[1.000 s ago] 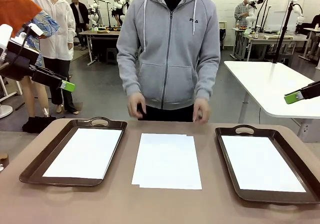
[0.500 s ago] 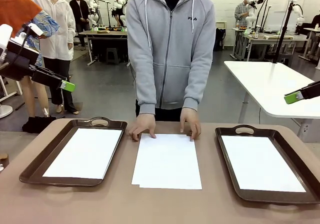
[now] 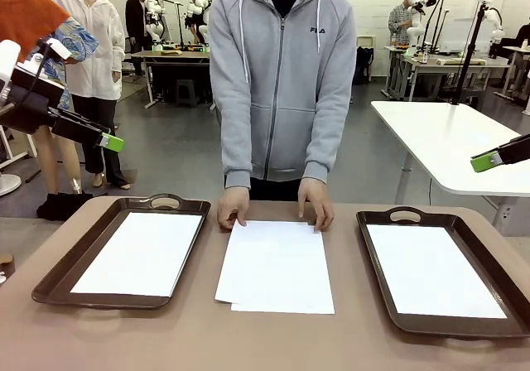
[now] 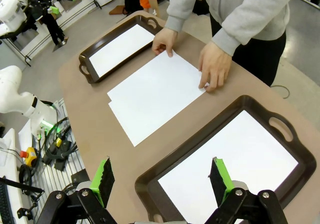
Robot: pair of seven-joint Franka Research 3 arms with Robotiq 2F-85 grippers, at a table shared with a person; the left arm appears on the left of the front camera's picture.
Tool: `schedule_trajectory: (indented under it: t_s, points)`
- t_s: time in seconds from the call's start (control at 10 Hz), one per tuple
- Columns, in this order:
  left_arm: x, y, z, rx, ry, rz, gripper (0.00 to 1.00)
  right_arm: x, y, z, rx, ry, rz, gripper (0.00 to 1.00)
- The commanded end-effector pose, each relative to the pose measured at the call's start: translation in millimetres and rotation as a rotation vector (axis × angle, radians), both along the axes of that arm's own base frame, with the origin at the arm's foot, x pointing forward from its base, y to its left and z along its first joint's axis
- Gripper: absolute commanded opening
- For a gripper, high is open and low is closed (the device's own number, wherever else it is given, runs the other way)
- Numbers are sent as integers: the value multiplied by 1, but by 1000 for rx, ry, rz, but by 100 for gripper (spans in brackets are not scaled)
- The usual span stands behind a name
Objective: Sort the A4 documents.
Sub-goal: Receive the A4 Paper.
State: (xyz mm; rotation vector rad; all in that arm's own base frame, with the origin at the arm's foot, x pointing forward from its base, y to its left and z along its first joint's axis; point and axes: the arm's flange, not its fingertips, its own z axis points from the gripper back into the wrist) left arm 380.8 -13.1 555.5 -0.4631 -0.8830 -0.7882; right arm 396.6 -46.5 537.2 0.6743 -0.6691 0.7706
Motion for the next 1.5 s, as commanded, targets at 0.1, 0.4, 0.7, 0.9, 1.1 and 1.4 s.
schedule_trajectory:
  t_s: [0.1,0.4,0.7,0.9,1.1,1.4]
  points:
    - [-1,-1,1,-10,-5,-6,100,0,1,0,4,-1,-1,100]
    - [-1,-1,1,-10,-5,-6,100,0,1,0,4,-1,-1,100]
    - [-1,-1,1,-10,-5,-6,100,0,1,0,4,-1,-1,100]
    - [-1,-1,1,-10,-5,-6,100,0,1,0,4,-1,-1,100]
    - [-1,-1,1,-10,-5,-6,100,0,1,0,4,-1,-1,100]
    - [-1,-1,1,-10,-5,-6,100,0,1,0,4,-1,-1,100]
